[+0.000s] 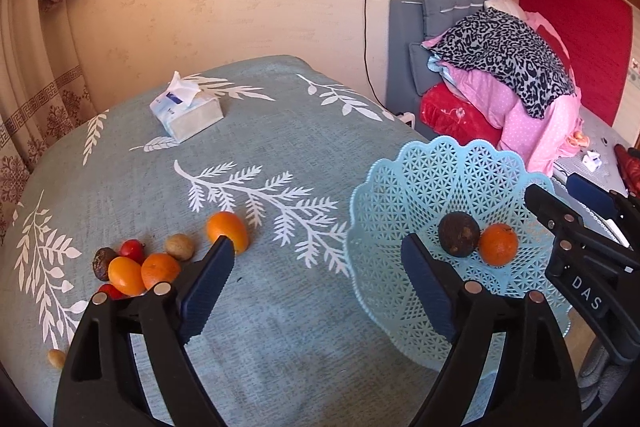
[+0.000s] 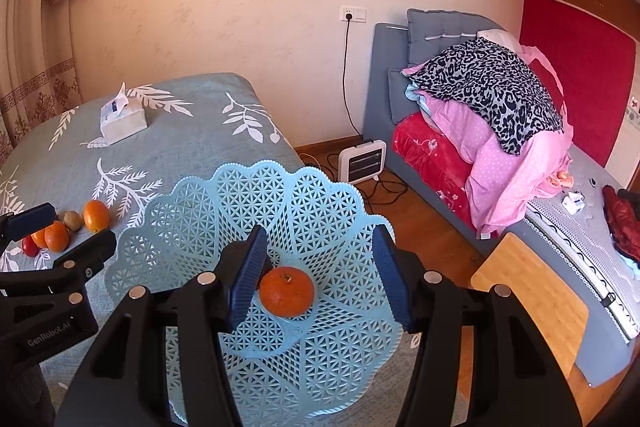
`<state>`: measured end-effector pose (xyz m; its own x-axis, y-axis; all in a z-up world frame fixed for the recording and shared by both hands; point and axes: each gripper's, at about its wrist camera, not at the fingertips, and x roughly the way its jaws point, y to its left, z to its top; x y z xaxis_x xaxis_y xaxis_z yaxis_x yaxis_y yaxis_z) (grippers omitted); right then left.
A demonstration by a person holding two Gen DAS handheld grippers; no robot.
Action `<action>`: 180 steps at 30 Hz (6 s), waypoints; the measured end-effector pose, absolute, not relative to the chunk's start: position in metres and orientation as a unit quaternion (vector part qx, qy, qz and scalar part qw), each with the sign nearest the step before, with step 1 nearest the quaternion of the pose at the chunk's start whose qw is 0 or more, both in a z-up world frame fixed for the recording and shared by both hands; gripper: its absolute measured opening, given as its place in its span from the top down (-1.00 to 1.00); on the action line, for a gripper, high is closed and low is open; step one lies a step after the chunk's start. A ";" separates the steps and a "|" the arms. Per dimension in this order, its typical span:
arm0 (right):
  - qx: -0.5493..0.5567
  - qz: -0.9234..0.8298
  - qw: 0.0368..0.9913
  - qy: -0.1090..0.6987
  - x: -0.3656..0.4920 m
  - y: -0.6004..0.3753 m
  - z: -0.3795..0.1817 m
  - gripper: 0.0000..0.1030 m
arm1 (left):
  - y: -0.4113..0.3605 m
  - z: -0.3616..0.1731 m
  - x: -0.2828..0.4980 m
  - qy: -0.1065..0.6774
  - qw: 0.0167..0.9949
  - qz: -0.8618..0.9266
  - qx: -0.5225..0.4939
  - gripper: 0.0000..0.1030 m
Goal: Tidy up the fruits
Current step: 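Move both open tools back over the remaining fruit, then grasp another large orange with the right tool while the left tool grasps a red tomato, then carry the orange and tomato into the blue basket and open both tools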
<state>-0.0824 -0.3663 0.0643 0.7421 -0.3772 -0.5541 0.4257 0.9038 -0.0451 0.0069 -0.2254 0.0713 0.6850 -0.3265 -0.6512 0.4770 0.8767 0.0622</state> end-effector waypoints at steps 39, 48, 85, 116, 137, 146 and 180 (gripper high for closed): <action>-0.015 -0.112 0.938 0.329 -0.015 -0.248 0.057 -0.31 | -0.036 0.044 0.058 0.363 0.930 -0.041 0.042 -0.73; -0.031 -0.082 0.936 0.341 0.004 -0.216 0.048 -0.31 | -0.009 0.038 0.067 0.371 0.928 -0.017 0.036 -0.73; -0.005 0.127 0.901 0.415 0.087 -0.144 0.000 0.21 | 0.012 0.026 0.077 0.386 0.922 -0.022 0.035 -0.73; 0.019 0.071 0.928 0.365 0.045 -0.180 0.017 0.22 | -0.033 0.013 0.076 0.417 0.903 -0.098 0.041 -0.27; 0.047 0.040 0.938 0.340 0.019 -0.212 0.035 0.22 | -0.055 0.021 0.055 0.390 0.911 -0.111 0.080 0.43; 0.059 0.012 0.944 0.326 -0.001 -0.239 0.045 0.22 | -0.079 0.030 0.039 0.372 0.915 -0.123 0.097 0.43; 0.121 -0.107 0.937 0.310 -0.058 -0.348 0.047 0.01 | -0.157 0.053 -0.004 0.335 0.912 -0.180 0.152 0.43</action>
